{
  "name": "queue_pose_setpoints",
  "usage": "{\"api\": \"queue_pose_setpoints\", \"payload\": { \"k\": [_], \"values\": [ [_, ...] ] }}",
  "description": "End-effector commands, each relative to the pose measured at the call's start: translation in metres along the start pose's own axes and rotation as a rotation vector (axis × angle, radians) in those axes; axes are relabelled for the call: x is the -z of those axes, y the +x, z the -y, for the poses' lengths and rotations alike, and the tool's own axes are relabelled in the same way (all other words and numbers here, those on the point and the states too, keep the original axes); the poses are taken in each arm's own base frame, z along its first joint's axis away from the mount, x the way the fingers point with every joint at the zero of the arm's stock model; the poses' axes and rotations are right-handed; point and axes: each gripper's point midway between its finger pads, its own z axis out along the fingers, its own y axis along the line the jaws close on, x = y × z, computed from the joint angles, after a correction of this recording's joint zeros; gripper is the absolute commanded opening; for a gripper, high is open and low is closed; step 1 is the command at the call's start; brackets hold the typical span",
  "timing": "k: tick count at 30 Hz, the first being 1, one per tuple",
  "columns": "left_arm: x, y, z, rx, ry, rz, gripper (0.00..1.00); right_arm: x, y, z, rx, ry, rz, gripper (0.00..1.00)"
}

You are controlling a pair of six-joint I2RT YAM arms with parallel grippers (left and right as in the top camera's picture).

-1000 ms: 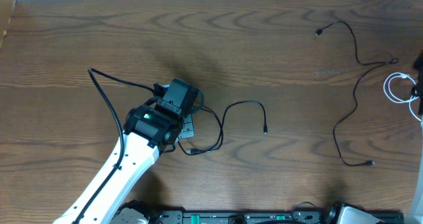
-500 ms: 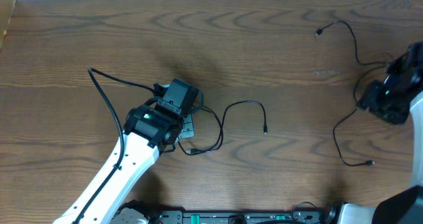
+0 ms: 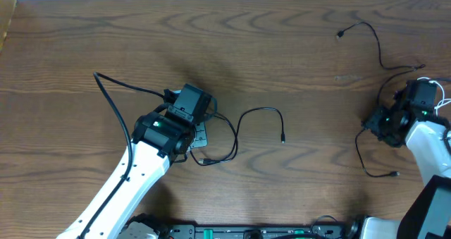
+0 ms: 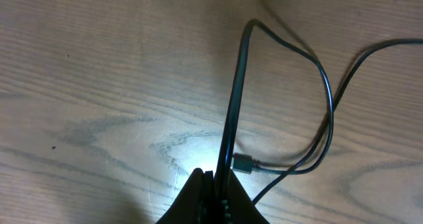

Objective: Untangle cables

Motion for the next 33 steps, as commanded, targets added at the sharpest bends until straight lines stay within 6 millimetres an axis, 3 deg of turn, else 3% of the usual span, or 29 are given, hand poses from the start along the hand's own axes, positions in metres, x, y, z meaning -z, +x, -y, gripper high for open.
{"api": "queue_pose_setpoints", "payload": {
  "k": [1,4,17,21,28,33],
  "values": [
    [0.002,-0.001,0.001,0.011,0.012,0.0,0.08,-0.009,0.011,0.005,-0.063,0.011,-0.006,0.53],
    [0.002,-0.001,0.001,0.011,0.012,0.0,0.08,-0.018,0.015,0.014,-0.097,0.041,0.017,0.52],
    [0.002,-0.001,0.001,0.011,0.012,0.0,0.08,-0.028,0.01,0.004,-0.067,0.021,0.092,0.36],
    [0.002,-0.001,0.001,0.011,0.012,0.0,0.07,-0.029,0.018,0.019,-0.08,0.102,0.074,0.36],
    [0.002,-0.001,0.001,0.011,0.012,0.0,0.08,-0.031,0.021,0.022,-0.08,0.113,0.064,0.36],
    [0.002,-0.001,0.001,0.011,0.012,0.0,0.08,-0.032,0.027,0.024,-0.081,0.121,0.05,0.15]
  ]
}}
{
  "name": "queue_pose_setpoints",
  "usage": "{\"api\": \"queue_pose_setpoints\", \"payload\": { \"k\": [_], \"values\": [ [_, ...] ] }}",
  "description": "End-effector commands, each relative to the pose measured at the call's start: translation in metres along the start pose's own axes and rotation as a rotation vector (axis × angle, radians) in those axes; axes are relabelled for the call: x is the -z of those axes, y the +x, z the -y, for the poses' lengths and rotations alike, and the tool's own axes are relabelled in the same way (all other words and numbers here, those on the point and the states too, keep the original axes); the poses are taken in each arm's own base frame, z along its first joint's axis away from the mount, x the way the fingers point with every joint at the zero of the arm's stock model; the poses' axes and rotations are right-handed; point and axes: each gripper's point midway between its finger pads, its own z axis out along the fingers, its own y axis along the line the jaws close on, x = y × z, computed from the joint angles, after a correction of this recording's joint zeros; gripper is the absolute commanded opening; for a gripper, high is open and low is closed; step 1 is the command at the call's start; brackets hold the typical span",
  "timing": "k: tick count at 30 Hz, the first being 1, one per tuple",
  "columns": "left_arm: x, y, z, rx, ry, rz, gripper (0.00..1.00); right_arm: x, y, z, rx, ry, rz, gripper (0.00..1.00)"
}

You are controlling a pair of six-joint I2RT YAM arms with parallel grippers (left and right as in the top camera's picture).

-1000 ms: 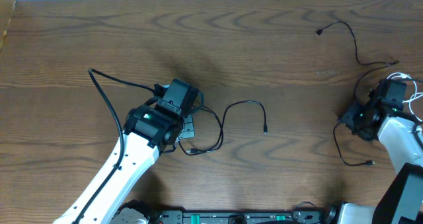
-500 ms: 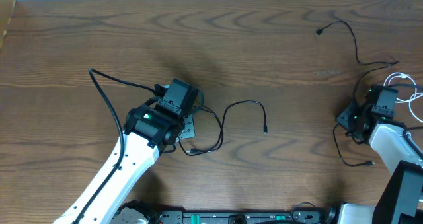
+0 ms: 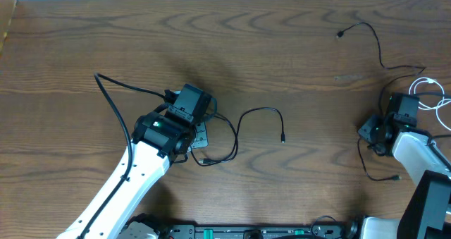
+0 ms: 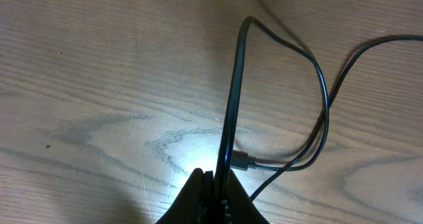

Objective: Untangle cables

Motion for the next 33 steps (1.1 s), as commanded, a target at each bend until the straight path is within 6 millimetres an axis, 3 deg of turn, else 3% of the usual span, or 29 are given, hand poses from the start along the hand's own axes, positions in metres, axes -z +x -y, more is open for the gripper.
{"api": "queue_pose_setpoints", "payload": {
  "k": [1,7,9,11,16,18,21,26,30,31,33],
  "values": [
    [0.002,-0.002,-0.001,0.01,-0.002,0.009,0.08,-0.005,0.012,0.008,-0.004,0.033,-0.028,0.12],
    [0.002,-0.002,-0.001,0.011,-0.002,0.01,0.08,-0.012,0.036,0.032,-0.014,0.119,-0.063,0.11],
    [0.002,-0.002,-0.001,0.011,-0.002,0.01,0.08,-0.013,0.045,0.036,-0.024,0.128,-0.078,0.06],
    [0.002,-0.002,-0.001,0.01,-0.002,0.009,0.08,-0.014,0.046,0.036,-0.028,0.128,-0.08,0.01],
    [0.002,-0.002,-0.001,0.01,-0.002,0.009,0.08,-0.003,0.029,0.029,0.034,0.11,-0.05,0.01],
    [0.002,-0.002,-0.001,0.01,-0.002,0.009,0.08,0.016,0.008,0.03,0.092,0.151,-0.007,0.01],
    [0.002,-0.003,-0.001,0.011,-0.002,0.01,0.08,0.062,-0.029,0.034,0.129,0.237,0.088,0.01],
    [0.002,-0.002,-0.001,0.01,-0.002,0.009,0.08,0.122,-0.069,0.021,0.082,0.161,0.241,0.01],
    [0.002,-0.002,-0.002,0.01,-0.002,0.009,0.08,0.168,-0.096,0.03,0.017,0.155,0.373,0.01],
    [0.002,-0.002,-0.002,0.01,-0.002,0.009,0.08,0.191,-0.108,0.037,-0.018,0.161,0.44,0.01],
    [0.002,-0.002,-0.002,0.01,-0.002,0.009,0.08,0.217,-0.119,0.045,-0.06,0.159,0.517,0.01]
  ]
}}
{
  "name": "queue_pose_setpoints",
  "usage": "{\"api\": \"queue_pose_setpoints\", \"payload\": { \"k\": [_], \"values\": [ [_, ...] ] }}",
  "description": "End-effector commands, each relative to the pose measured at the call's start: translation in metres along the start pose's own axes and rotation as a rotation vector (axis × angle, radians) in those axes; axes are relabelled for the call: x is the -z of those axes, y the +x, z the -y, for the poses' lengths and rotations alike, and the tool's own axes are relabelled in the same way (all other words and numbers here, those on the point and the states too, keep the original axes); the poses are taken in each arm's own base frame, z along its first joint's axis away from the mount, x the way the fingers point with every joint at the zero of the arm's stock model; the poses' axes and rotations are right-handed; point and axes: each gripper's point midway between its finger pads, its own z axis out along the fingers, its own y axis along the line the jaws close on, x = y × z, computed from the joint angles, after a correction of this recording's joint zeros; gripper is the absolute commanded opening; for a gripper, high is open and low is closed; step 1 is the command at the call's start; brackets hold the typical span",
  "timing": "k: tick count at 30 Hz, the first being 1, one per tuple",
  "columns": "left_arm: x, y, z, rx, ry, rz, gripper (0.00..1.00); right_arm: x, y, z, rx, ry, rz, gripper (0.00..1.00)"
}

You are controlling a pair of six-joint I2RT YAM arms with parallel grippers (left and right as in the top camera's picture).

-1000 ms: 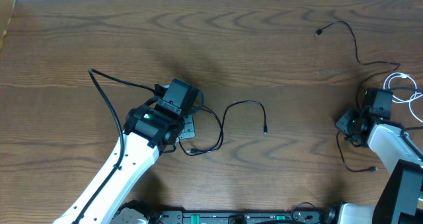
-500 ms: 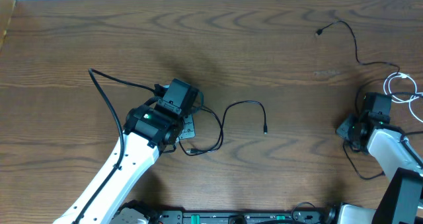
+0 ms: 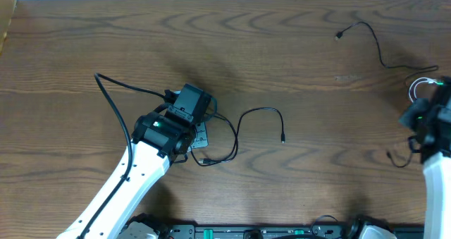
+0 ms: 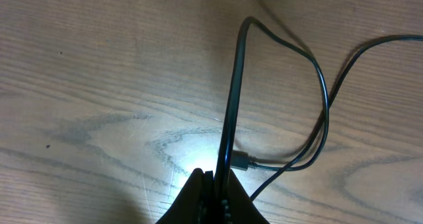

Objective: Untangle cables

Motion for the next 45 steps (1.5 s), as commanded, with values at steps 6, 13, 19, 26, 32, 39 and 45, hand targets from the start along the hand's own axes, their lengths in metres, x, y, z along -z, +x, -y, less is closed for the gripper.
{"api": "queue_pose_setpoints", "payload": {
  "k": [6,13,19,26,32,39,45],
  "values": [
    [0.002,-0.002,-0.002,0.01,-0.003,0.009,0.08,0.096,-0.088,0.056,-0.189,0.054,0.347,0.01],
    [0.002,-0.002,-0.002,0.01,-0.002,0.009,0.08,0.11,-0.091,0.045,-0.179,-0.01,0.339,0.01],
    [0.002,-0.002,-0.002,0.01,-0.002,0.009,0.08,0.058,-0.044,0.03,-0.117,-0.021,0.037,0.01],
    [0.002,-0.002,-0.002,0.01,-0.002,0.009,0.08,0.02,0.007,0.019,-0.082,-0.029,-0.265,0.34],
    [0.002,-0.002,-0.002,0.01,-0.002,0.009,0.08,-0.008,0.032,0.012,-0.073,-0.03,-0.43,0.51],
    [0.002,-0.002,-0.002,0.01,-0.002,0.008,0.08,-0.055,0.046,0.007,-0.063,-0.001,-0.526,0.68],
    [0.002,-0.002,-0.002,0.01,-0.002,0.008,0.08,-0.08,0.083,0.008,-0.037,0.047,-0.701,0.69]
  ]
}}
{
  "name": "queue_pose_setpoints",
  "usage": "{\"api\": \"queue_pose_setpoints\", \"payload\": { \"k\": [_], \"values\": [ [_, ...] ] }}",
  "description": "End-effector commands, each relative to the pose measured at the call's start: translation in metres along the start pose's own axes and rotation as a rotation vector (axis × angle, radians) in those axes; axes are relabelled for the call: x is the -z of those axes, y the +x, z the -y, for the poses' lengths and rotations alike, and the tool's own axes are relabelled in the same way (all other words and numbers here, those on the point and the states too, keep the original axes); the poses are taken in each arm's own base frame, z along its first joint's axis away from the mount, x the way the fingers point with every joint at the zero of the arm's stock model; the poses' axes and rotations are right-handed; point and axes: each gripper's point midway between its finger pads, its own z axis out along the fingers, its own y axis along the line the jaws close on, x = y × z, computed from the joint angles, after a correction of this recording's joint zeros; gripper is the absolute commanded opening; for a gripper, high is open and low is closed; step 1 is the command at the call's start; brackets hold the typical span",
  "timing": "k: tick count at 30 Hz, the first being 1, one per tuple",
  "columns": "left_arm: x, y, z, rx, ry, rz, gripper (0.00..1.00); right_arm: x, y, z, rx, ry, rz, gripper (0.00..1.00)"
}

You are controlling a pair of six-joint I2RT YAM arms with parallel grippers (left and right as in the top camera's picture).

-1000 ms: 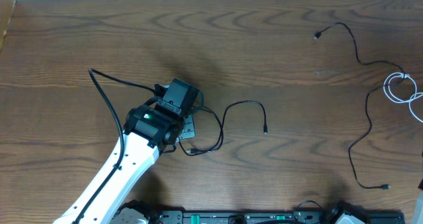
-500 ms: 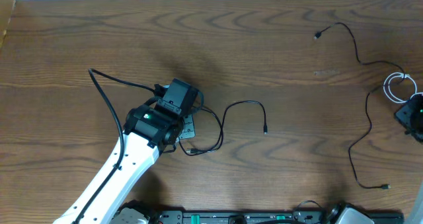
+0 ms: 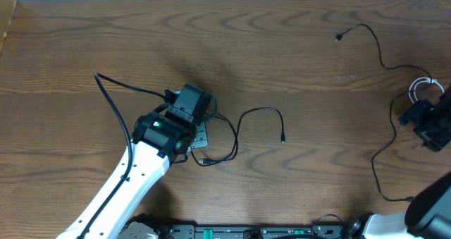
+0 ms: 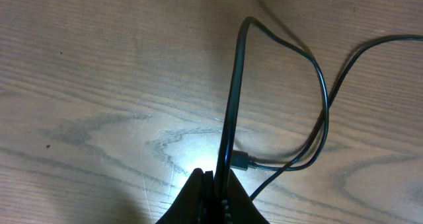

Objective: Untangle cables

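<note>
My left gripper [image 4: 216, 184] is shut on a black cable [image 4: 234, 92], which rises straight out of its closed jaws. A loop of that cable [image 4: 325, 112] and a small plug [image 4: 242, 162] lie on the wood just beyond. From overhead, the left gripper [image 3: 199, 135] sits mid-table, and its cable [image 3: 113, 98] runs far left and ends right at a plug [image 3: 282, 136]. A second black cable [image 3: 381, 151] trails at the right. My right gripper [image 3: 410, 116] is beside it at the table's right edge; its jaws are too small to read.
A white cable [image 3: 418, 88] is coiled next to the right gripper. The second black cable's far end [image 3: 339, 35] lies near the back right. The wooden table [image 3: 282, 56] ends at a pale wall along the back.
The right arm has shifted slightly up at the right edge. The second black cable's lower end now lies further down near the front. The left gripper and its cable have not moved.
The left gripper stayed shut on its black cable at mid-table throughout. The right arm stood right of centre-right at first, then a little lower, then at the table's right edge. The second black cable has stretched out to the right and front with it.
</note>
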Motion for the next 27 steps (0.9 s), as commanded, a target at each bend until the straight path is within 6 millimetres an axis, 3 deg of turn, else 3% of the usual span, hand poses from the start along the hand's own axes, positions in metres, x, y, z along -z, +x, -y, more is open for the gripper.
{"api": "queue_pose_setpoints", "payload": {
  "k": [1,10,18,27],
  "values": [
    [0.002,-0.002,-0.002,0.01,-0.002,0.008,0.08,-0.02,0.007,-0.005,0.023,0.021,-0.078,0.69],
    [0.002,-0.002,-0.001,0.01,-0.002,0.009,0.08,-0.065,0.014,-0.017,0.067,0.06,-0.18,0.7],
    [0.002,-0.002,-0.002,0.01,-0.002,0.008,0.08,-0.087,0.028,-0.026,0.104,0.099,-0.244,0.66],
    [0.002,-0.002,-0.002,0.01,-0.002,0.009,0.08,-0.107,0.048,-0.013,0.121,0.174,-0.286,0.64]
  ]
}}
